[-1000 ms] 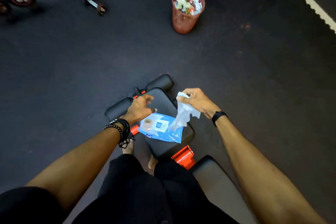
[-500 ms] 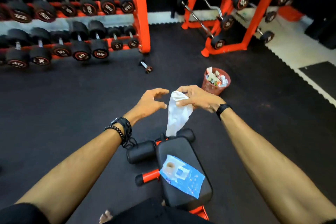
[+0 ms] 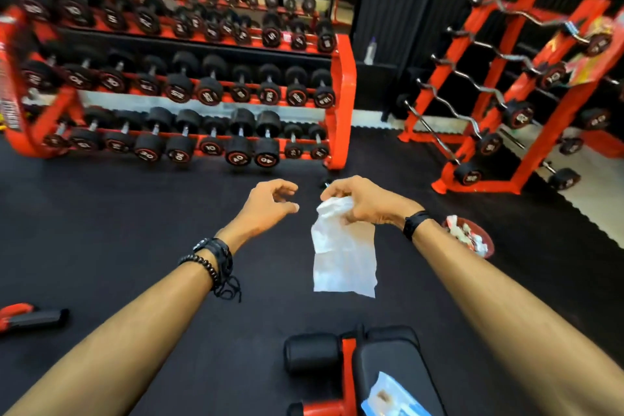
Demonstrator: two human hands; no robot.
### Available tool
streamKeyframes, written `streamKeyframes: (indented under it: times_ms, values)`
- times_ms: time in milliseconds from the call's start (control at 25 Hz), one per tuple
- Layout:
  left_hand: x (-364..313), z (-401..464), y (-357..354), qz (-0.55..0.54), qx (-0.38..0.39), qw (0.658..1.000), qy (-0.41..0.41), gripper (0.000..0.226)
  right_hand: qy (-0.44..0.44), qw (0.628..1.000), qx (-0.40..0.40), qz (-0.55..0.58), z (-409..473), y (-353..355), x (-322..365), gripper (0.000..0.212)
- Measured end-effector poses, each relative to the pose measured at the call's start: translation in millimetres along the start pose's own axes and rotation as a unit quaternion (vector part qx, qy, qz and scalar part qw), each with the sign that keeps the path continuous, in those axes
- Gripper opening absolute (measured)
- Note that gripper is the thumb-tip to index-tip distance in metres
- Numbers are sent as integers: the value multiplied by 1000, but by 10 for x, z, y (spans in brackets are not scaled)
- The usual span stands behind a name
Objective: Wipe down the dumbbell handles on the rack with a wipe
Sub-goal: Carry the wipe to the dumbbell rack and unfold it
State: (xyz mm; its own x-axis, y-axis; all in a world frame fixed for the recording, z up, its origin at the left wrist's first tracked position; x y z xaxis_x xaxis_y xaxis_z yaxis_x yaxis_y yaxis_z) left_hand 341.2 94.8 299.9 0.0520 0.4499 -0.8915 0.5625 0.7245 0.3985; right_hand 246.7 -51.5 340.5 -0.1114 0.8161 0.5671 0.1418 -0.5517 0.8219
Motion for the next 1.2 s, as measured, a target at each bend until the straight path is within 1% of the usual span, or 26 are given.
streamKeyframes:
  times_ms: [80,160,280,400,480,600,680,720,800,840,880,920,960,1000,1040,1080,1120,1160,1200]
  values:
    - [129,-19,368,-15,-14,1000,4,32,21,999,-36,-25,270,49,291,41]
    - [263,-43,659,-26,-21,999,8,29,26,997,-76,-8,475,78,463,37]
    - [425,-70,945,-49,-24,998,14,29,8,986,-113,124,654,11,540,44]
    - [559,-93,1153,-73,-27,997,25,28,5,961,-135,241,794,-102,647,49]
    - [629,-101,1236,-85,-29,995,34,27,-18,950,-154,271,854,-159,644,46]
    - [687,-123,1273,-98,-28,994,49,27,-76,952,-182,234,859,-211,529,30]
    - [697,-135,1260,-99,-29,993,54,27,-101,949,-177,242,846,-289,449,23]
    - [698,-142,1242,-99,-27,993,56,28,-111,942,-173,267,831,-339,408,21]
    - [678,-152,1191,-98,-20,993,58,28,-140,914,-172,339,773,-440,319,21]
    - [662,-153,1163,-97,-16,993,59,28,-157,902,-172,363,736,-492,267,19]
    - [647,-148,1143,-97,-15,993,60,29,-173,898,-174,366,698,-524,216,15]
    - [632,-140,1131,-97,-15,993,61,29,-186,912,-168,324,663,-517,157,13]
    - [618,-124,1112,-97,-16,993,62,29,-198,932,-154,262,618,-501,94,17]
    - [609,-110,1084,-95,-14,993,65,30,-201,943,-137,228,575,-504,56,25]
    - [605,-98,1046,-94,-11,993,68,30,-209,939,-123,246,536,-534,13,37]
    - [601,-96,999,-92,-7,993,70,31,-216,923,-114,296,488,-578,-4,49]
    - [604,-96,947,-89,-2,993,72,31,-217,916,-104,321,447,-601,-38,57]
    - [604,-99,892,-87,3,994,73,31,-219,926,-97,292,383,-556,-50,61]
    - [611,-102,845,-86,7,993,76,31,-229,940,-89,237,320,-498,-102,62]
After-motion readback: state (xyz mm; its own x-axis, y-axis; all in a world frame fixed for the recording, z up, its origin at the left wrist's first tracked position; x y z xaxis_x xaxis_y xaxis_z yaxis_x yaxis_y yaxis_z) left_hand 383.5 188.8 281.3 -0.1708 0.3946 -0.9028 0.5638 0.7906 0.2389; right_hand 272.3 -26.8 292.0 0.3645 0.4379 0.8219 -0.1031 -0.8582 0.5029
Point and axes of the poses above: each hand's wrist, its own z-axis towards the middle knuckle, its own y-axis out of the back of the hand, x = y × z, the point moved 10 cm from there along z, towards the middle knuckle, and after that the axes turned 15 degrees about y, right-handed, at the moved point
